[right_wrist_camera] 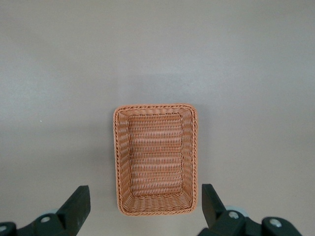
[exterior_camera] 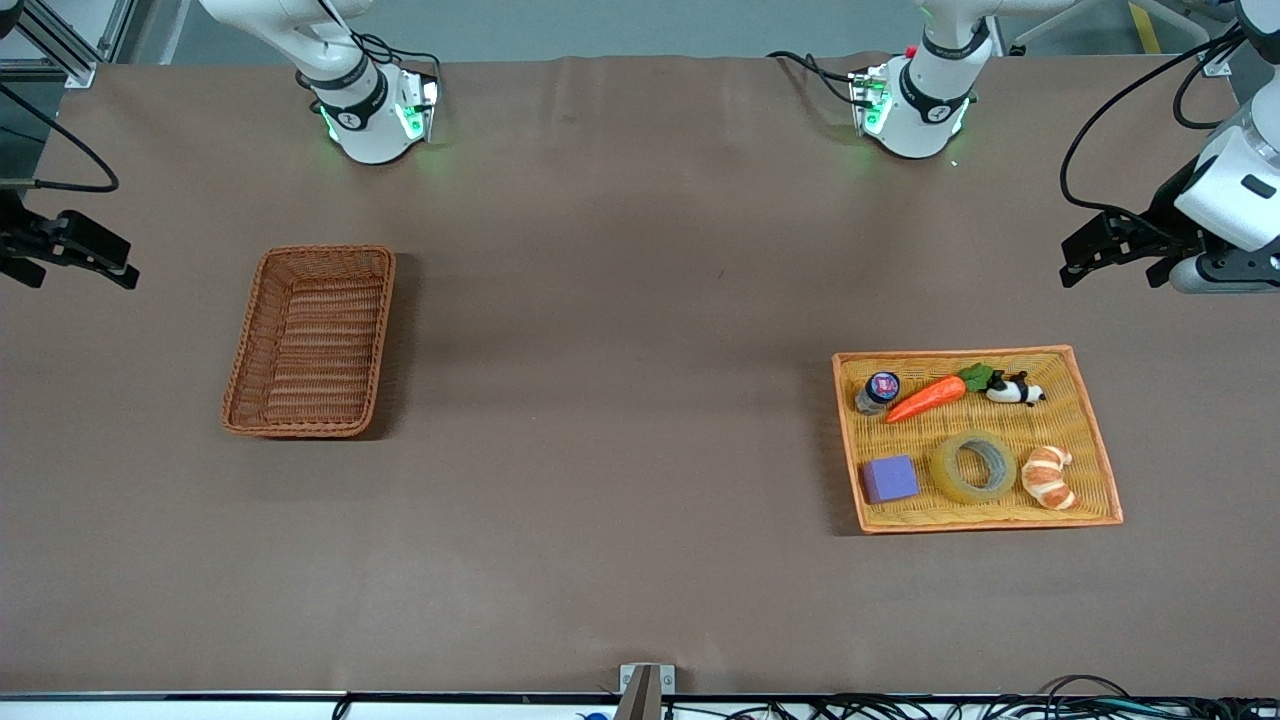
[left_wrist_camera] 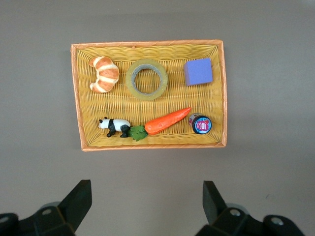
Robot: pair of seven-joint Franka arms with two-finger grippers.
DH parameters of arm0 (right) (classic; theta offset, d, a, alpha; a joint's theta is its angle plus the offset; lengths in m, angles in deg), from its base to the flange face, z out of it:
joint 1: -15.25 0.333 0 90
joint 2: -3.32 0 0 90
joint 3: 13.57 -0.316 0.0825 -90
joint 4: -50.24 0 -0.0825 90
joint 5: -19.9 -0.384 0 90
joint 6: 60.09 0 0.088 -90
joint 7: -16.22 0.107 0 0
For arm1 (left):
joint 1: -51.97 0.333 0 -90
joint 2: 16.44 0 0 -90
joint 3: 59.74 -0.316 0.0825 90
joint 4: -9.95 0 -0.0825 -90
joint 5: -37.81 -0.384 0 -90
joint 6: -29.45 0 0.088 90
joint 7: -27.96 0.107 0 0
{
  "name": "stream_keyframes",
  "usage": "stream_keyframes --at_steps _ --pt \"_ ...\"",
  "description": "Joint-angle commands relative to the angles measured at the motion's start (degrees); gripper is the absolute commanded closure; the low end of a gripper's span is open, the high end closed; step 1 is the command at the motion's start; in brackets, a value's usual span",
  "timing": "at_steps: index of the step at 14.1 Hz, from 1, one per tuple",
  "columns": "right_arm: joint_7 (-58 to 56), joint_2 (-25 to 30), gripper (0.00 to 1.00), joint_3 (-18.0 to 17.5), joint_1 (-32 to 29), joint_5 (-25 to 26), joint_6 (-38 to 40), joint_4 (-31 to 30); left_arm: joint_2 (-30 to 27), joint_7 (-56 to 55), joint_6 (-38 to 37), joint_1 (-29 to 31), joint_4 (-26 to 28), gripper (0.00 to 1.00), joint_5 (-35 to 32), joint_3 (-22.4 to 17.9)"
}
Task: Move tape to another basket
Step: 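Move the left gripper down toward the tape roll on the tray, then lower the left gripper over the yellow tape roll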
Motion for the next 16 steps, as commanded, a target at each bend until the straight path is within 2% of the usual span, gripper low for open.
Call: stream_keyframes --at_steps 1,7,12,16 --pt "0.66 0.75 0.00 -0.75 -0.78 -0.85 0.37 -0.21 -0.42 -0.97 0.66 -0.22 0.58 0.01 -0.99 0.19" --pt "0.66 0.75 0.00 -0.75 -0.78 -0.85 0.28 -0.21 3.53 0.52 2.05 -0.39 -0.56 0.02 -1.33 -0.43" --pt "0.66 0.75 0.00 -0.75 -0.69 -0.85 0.46 -0.21 14.24 2.36 9.34 -0.13 -0.92 0.01 -1.51 -3.15" --pt "0.66 0.75 0.00 -0.75 -0.78 -0.85 0.37 -0.21 23.91 2.37 18.03 -0.04 -0.92 0.00 -1.42 -4.82"
